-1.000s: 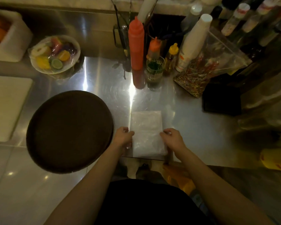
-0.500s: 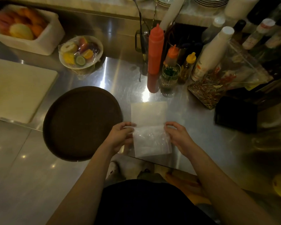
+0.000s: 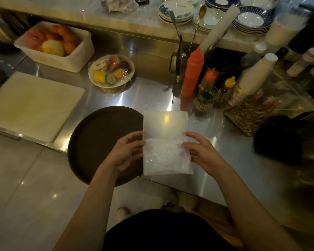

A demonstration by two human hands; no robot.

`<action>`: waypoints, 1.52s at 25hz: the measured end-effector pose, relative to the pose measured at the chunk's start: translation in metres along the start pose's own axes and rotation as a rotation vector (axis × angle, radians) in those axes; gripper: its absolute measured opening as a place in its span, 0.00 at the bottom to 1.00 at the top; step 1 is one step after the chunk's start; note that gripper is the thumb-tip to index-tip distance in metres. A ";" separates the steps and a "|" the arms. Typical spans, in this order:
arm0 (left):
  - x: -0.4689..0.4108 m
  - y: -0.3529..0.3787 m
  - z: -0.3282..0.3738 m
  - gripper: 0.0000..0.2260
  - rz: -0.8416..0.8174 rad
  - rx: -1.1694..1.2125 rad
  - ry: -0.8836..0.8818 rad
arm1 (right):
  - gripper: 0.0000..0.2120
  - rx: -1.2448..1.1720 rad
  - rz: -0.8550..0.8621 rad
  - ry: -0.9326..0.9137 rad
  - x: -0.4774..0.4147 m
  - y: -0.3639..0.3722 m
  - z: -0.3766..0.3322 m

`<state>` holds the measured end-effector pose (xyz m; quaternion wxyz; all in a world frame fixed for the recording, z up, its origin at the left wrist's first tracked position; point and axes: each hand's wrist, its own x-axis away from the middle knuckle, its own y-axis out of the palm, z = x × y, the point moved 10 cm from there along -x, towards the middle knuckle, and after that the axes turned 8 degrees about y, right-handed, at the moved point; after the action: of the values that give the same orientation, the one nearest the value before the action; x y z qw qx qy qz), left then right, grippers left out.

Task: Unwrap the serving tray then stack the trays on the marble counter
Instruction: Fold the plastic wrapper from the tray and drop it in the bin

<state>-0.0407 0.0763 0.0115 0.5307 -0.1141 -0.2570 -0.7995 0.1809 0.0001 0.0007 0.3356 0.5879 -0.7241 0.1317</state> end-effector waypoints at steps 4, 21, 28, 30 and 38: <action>0.009 -0.024 0.029 0.15 -0.067 0.002 0.070 | 0.19 0.032 -0.074 -0.075 0.007 0.037 -0.020; 0.041 -0.113 0.086 0.07 -0.030 0.053 0.244 | 0.12 0.063 -0.210 -0.332 0.033 0.152 -0.078; 0.057 -0.107 0.081 0.30 -0.106 0.015 0.135 | 0.15 0.141 -0.146 -0.401 0.029 0.169 -0.087; 0.062 -0.103 0.079 0.30 -0.171 -0.005 0.116 | 0.15 0.155 -0.131 -0.431 0.031 0.175 -0.092; 0.063 -0.111 0.096 0.23 -0.170 0.000 0.228 | 0.14 0.070 -0.115 -0.367 0.036 0.191 -0.093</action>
<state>-0.1757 0.1115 0.0886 0.4870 -0.0003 -0.2038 -0.8493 0.0294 0.0790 0.1317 0.1843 0.6537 -0.7334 0.0281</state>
